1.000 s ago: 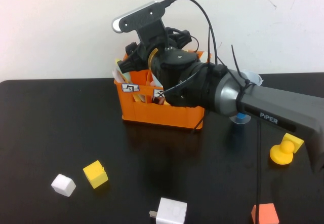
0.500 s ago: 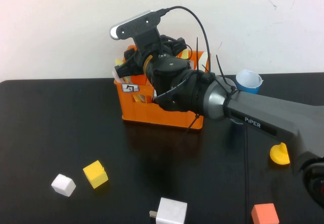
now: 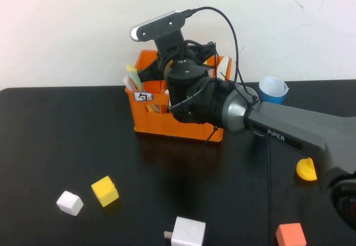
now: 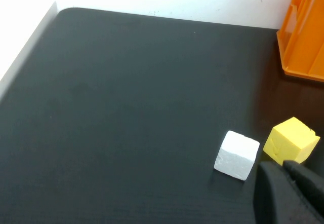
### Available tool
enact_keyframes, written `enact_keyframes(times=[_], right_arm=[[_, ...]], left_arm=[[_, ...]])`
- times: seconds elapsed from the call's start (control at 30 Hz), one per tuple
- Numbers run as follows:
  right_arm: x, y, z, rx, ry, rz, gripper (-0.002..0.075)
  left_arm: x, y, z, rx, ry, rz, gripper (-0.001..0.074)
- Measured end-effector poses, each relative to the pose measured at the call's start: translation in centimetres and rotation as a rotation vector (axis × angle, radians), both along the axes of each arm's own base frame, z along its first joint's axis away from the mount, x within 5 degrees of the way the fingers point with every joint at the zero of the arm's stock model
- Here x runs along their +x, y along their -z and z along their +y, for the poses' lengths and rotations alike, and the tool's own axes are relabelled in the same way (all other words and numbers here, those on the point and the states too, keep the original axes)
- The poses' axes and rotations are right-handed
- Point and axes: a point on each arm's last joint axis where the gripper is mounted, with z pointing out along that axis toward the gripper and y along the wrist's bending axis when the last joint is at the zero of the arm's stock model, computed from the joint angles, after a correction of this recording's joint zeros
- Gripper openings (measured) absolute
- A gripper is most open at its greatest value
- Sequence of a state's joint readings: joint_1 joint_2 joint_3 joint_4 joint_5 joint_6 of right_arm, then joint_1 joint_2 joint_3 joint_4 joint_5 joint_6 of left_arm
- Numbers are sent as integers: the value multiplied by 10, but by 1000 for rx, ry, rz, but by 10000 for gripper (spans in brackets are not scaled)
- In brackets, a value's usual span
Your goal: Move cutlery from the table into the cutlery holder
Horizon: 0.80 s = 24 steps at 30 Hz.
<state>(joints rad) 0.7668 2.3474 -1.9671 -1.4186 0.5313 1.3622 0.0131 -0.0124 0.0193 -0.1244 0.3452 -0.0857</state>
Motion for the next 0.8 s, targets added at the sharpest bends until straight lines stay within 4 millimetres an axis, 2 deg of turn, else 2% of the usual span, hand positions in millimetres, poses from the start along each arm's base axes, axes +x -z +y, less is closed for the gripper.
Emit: enact_keyframes(times=[0.17,0.4,0.6,0.8], right_arm=[[-6,-8,1,19,42,-5,79],[-15,-32,1,108,81,-31,74],[-22,-40,2,127,117,-41,71],[-33,-50,10,123,99,-54,20]], left_arm=[[0,0,0,0,0,0,-3],[0,0,0,4,1,0,-3],[0,0,0,4,1,0,-3],[0,0,0,4,1,0,-3]])
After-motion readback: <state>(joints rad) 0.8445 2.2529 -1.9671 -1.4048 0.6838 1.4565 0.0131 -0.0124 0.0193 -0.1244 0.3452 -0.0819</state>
